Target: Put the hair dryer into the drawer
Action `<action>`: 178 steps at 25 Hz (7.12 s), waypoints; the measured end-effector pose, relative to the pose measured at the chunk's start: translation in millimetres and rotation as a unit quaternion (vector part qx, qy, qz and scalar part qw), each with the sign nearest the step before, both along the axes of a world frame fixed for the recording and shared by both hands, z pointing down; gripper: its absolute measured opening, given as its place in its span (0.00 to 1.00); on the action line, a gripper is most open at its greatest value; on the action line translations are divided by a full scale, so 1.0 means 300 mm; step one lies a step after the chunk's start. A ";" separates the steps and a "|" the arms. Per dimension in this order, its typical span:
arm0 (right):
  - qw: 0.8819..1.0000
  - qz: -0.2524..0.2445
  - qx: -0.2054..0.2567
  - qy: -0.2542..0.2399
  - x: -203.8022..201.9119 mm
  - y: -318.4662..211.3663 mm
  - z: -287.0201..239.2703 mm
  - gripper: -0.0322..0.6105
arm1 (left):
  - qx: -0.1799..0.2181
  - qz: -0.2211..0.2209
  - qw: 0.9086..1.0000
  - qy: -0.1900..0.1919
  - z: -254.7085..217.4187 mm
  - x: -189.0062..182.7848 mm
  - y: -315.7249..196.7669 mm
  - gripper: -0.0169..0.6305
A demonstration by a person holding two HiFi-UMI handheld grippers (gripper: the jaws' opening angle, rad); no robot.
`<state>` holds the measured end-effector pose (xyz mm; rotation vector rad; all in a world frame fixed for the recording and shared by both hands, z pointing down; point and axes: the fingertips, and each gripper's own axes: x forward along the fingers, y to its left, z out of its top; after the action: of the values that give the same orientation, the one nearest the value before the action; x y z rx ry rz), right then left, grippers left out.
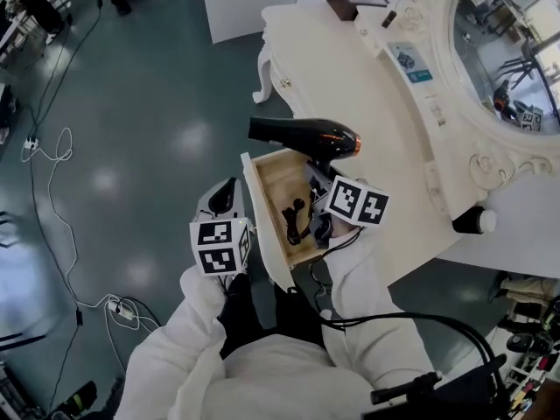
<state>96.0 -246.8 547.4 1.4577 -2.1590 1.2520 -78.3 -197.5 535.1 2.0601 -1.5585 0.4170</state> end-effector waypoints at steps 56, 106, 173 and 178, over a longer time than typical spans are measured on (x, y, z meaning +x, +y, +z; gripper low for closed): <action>0.987 0.054 -0.146 -0.028 0.063 0.200 0.501 0.41 | -0.080 0.009 0.997 -0.010 0.268 0.076 0.078 0.02; 0.951 0.109 -0.225 0.184 0.186 0.265 0.632 0.47 | -0.093 0.053 0.994 -0.001 0.295 0.096 0.067 0.02; 0.977 0.183 0.067 0.086 0.305 0.532 -0.218 0.15 | 0.016 0.212 0.977 0.024 -0.173 0.434 0.245 0.02; 0.974 0.186 0.057 0.113 0.321 0.549 -0.203 0.15 | 0.018 0.196 0.980 0.021 -0.182 0.419 0.255 0.02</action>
<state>192.4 -82.2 486.4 2.0159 -1.8924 1.0165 47.5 -121.1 480.4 2.3923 -1.1374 0.4832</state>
